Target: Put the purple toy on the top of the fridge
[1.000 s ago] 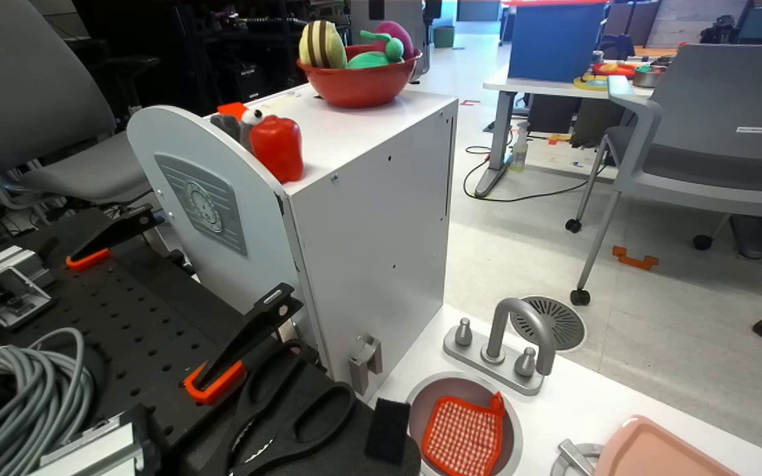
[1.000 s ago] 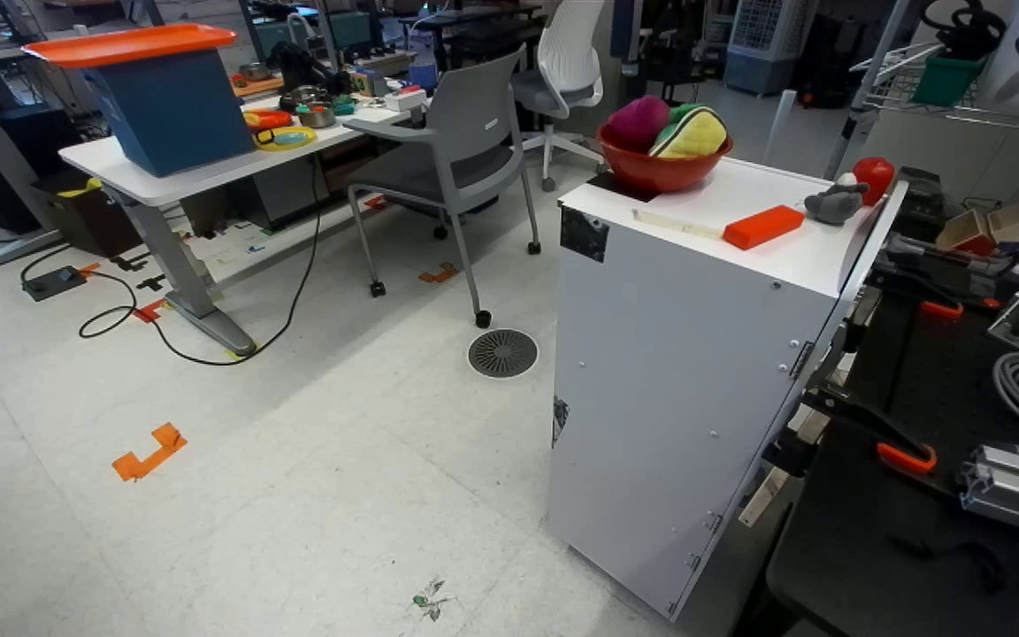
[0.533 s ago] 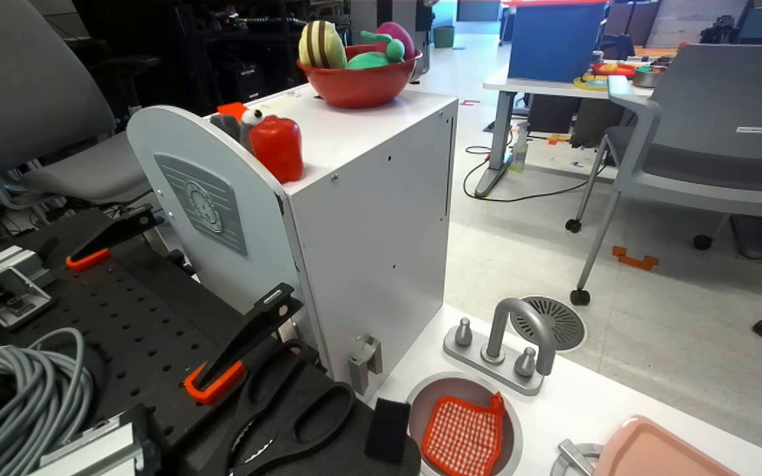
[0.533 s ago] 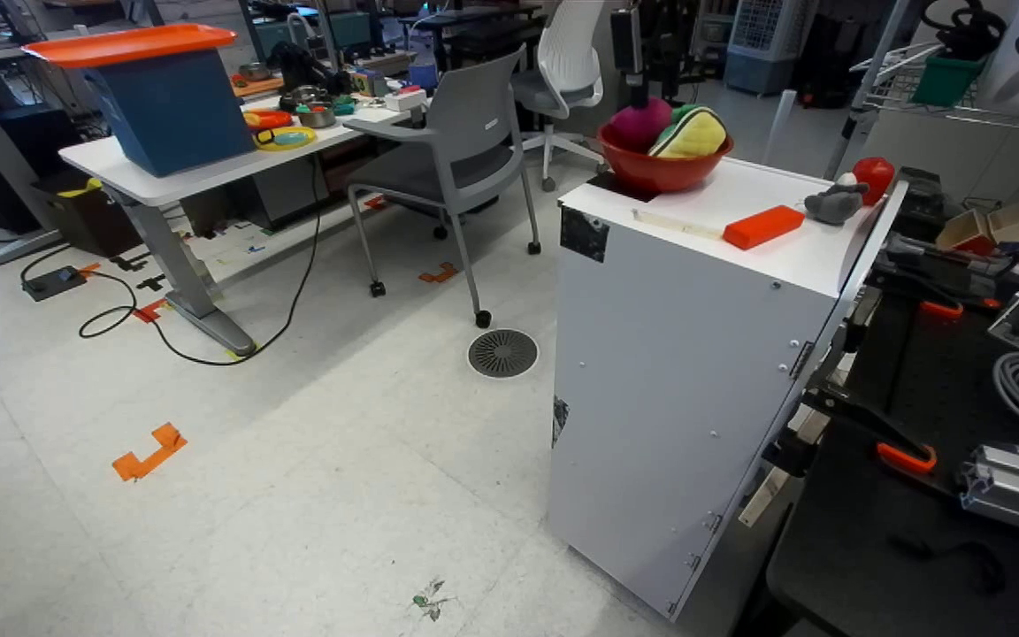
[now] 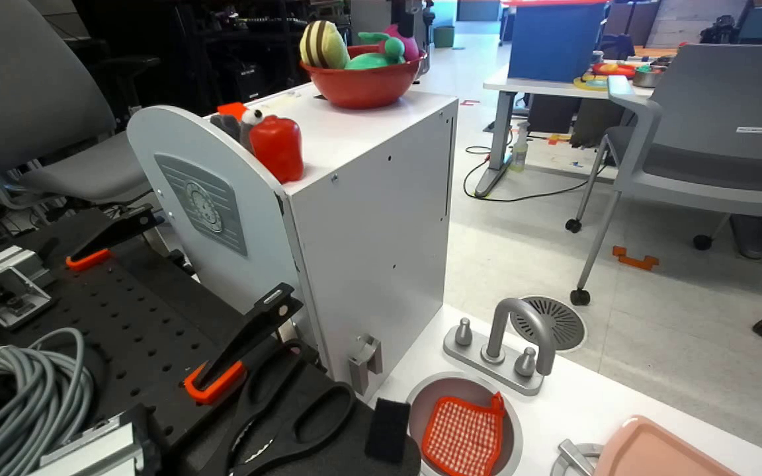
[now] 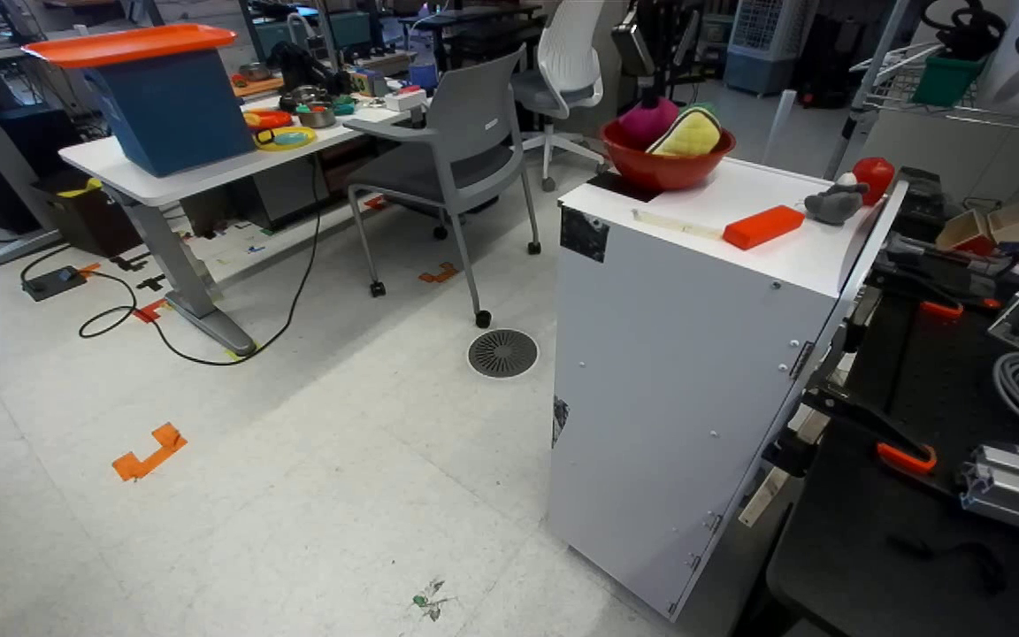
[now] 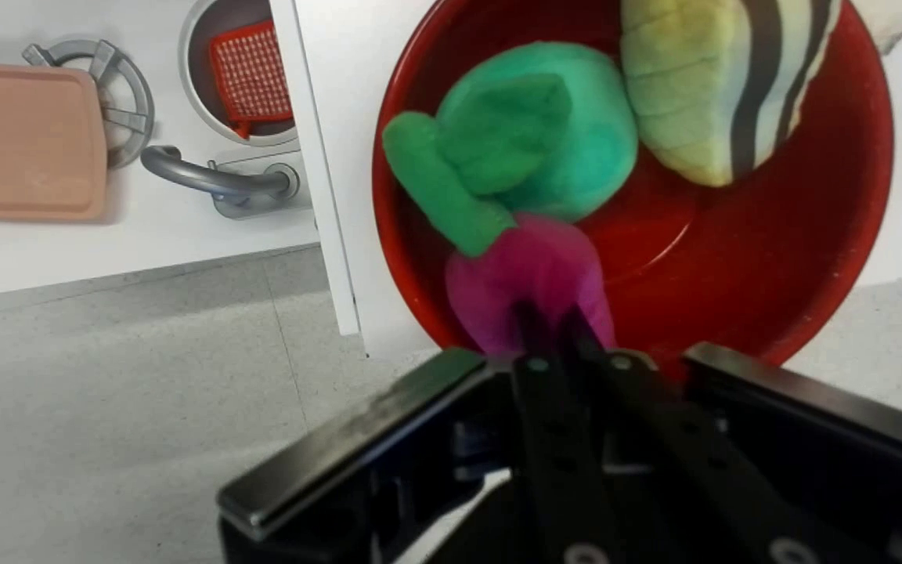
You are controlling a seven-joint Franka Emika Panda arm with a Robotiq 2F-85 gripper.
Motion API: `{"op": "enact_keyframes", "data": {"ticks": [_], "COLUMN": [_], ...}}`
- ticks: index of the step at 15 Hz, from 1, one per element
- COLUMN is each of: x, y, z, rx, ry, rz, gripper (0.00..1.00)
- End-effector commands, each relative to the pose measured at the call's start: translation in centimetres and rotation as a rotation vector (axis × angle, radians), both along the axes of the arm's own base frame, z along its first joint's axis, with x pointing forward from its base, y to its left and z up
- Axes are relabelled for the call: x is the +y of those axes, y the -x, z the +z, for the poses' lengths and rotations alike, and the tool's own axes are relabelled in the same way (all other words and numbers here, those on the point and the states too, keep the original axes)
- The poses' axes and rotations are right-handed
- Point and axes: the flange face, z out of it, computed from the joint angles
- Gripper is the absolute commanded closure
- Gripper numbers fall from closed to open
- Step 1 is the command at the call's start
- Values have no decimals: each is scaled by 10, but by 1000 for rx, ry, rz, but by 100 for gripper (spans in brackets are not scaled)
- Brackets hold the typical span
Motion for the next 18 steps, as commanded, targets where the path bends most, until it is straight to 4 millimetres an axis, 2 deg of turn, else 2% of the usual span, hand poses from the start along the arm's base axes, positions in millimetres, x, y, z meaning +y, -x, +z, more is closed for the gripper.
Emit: {"op": "enact_keyframes", "data": {"ticks": [1,4,7,13,18], "x": [0,-1,0,3,17], "y": [-5,-4,-3,13,37], "z": [4,11,28,87,130], "rx": [11,-5,-35,-140,-234], "ry": [-8,-11,6,78,120], "rz": [10,7,7,27,63], "gripper": [100,99,99,99,99]}}
